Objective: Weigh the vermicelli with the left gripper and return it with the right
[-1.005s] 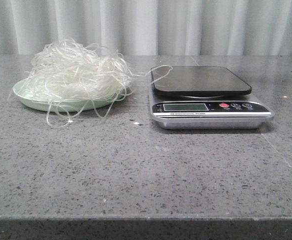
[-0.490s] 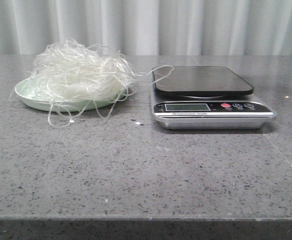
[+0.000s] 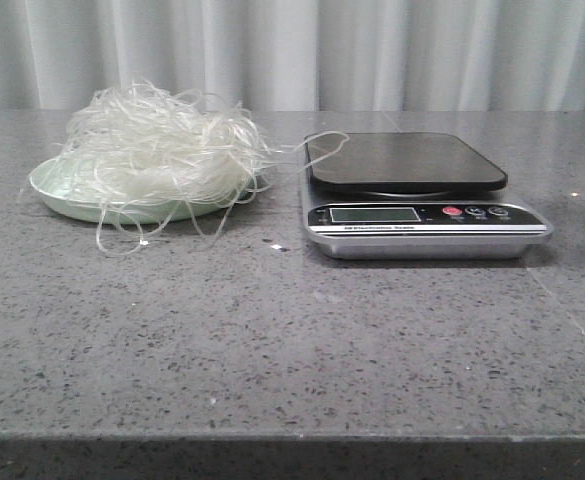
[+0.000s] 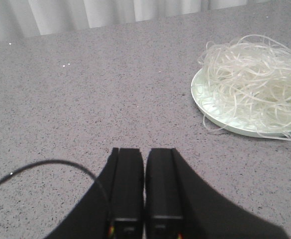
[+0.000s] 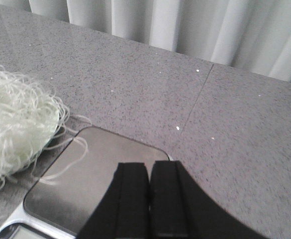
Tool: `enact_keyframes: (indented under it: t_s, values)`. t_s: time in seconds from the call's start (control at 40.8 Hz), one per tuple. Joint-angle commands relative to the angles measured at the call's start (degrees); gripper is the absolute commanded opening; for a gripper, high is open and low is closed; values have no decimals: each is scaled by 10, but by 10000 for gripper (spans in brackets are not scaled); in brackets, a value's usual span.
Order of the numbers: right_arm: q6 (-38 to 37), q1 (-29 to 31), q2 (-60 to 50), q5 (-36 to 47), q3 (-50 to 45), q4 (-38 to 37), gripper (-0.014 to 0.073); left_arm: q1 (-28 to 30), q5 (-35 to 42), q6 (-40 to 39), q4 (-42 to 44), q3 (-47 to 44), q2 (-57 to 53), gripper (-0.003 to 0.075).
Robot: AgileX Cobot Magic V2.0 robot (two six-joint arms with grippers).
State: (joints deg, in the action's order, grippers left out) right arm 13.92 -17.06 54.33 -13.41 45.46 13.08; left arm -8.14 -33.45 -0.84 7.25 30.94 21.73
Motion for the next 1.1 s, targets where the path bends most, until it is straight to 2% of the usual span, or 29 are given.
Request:
enact_keyframes:
  t_s: [0.0,0.245,0.417,1.079]
  values:
    - [0,2,-65,65,-39,0,150,-5,50,-7,-2,15,4,137]
    - [0,2,-212,94,-178,2,150,-5,50,-7,-2,15,4,137]
    - [0,2,-280,97,-234,3,150,-5,50,-7,-2,15,4,137]
    - [0,2,-299,93,-256,3,150,-5,50,-7,-2,15,4,137]
